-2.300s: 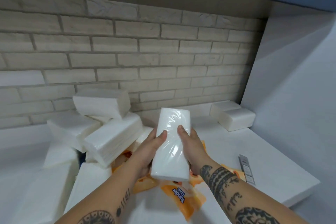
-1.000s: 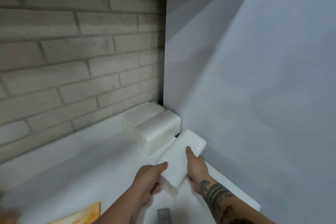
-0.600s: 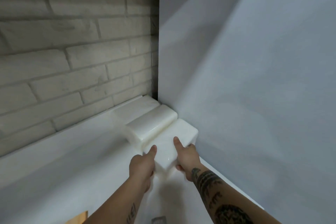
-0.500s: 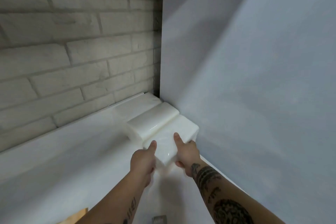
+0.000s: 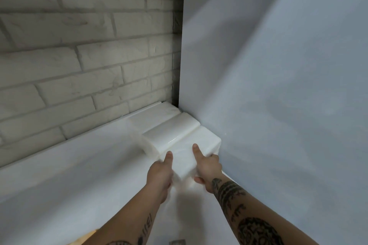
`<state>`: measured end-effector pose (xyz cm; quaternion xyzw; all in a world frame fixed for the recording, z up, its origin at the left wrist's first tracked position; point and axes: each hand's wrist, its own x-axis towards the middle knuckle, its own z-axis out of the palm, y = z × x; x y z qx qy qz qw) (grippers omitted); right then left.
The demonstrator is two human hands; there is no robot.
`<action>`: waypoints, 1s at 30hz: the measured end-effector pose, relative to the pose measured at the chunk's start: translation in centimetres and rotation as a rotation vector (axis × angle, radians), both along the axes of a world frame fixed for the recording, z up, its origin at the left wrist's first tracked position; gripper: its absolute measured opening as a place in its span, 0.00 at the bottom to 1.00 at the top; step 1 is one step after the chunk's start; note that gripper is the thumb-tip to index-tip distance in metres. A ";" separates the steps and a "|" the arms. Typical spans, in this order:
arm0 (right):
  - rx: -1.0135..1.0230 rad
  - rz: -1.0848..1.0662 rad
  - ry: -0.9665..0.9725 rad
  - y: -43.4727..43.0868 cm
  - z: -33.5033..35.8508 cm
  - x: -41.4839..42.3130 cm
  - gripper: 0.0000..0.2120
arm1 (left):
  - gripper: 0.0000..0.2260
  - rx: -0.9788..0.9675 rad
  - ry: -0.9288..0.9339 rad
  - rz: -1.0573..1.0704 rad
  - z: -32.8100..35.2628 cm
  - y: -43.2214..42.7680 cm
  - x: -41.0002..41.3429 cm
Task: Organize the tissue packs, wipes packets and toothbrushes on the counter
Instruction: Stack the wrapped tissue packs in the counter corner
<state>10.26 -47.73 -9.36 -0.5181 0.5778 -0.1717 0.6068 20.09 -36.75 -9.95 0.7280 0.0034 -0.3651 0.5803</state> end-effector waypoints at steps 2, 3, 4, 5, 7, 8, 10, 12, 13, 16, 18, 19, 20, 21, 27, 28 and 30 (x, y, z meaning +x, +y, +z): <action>0.009 0.010 -0.013 0.0 0.1 -0.1 0.49 | 0.25 0.003 0.018 0.001 0.5 0.2 -0.1; 0.019 0.020 -0.017 0.0 0.1 -0.2 0.49 | 0.26 0.006 0.025 0.003 0.7 0.3 -0.2; 0.028 0.032 -0.024 0.0 0.2 -0.3 0.48 | 0.28 0.011 0.035 -0.003 1.0 0.5 -0.3; 0.040 0.039 -0.035 0.0 0.2 -0.4 0.47 | 0.30 0.007 0.041 -0.010 1.2 0.7 -0.4; 0.046 0.039 -0.064 0.4 0.4 -0.5 0.43 | 0.29 -0.011 0.030 -0.024 1.5 1.2 -0.6; 0.024 0.038 -0.072 0.5 0.3 -0.6 0.42 | 0.29 -0.020 0.022 -0.029 1.7 1.4 -0.8; -0.040 0.068 -0.064 1.0 0.3 -0.6 0.45 | 0.26 -0.021 -0.009 -0.055 2.0 1.8 -1.4; -0.083 0.087 -0.044 1.5 0.3 -0.8 0.47 | 0.21 -0.009 -0.040 -0.075 2.6 2.4 -2.1; -0.102 0.095 -0.041 1.7 0.4 -1.0 0.46 | 0.16 -0.009 -0.058 -0.073 3.1 2.8 -2.5; -0.175 0.118 -0.001 2.9 2.1 -1.6 0.39 | 0.21 -0.032 -0.069 -0.091 4.4 4.2 -2.8; -0.280 0.146 0.106 3.5 3.2 -2.0 0.36 | 0.26 -0.029 -0.085 -0.114 5.4 5.6 -2.8; -0.342 0.160 0.149 3.9 3.7 -2.1 0.34 | 0.25 -0.029 -0.107 -0.123 6.0 6.4 -2.9; -0.399 0.174 0.160 4.4 4.2 -2.1 0.31 | 0.22 -0.025 -0.128 -0.130 6.5 7.3 -2.9; -0.436 0.183 0.144 5.0 4.8 -2.0 0.26 | 0.18 -0.025 -0.152 -0.137 7.2 8.4 -2.8; -0.562 0.405 -0.057 12.9 8.1 0.1 0.08 | 0.06 -0.028 -0.328 -0.088 10.4 17.4 -1.4; -0.589 0.452 -0.081 14.5 8.6 0.4 0.08 | 0.06 -0.016 -0.366 -0.076 10.9 19.2 -1.1; -0.631 0.550 -0.125 18.4 9.4 1.1 0.06 | 0.07 0.012 -0.454 -0.043 11.9 23.4 -0.4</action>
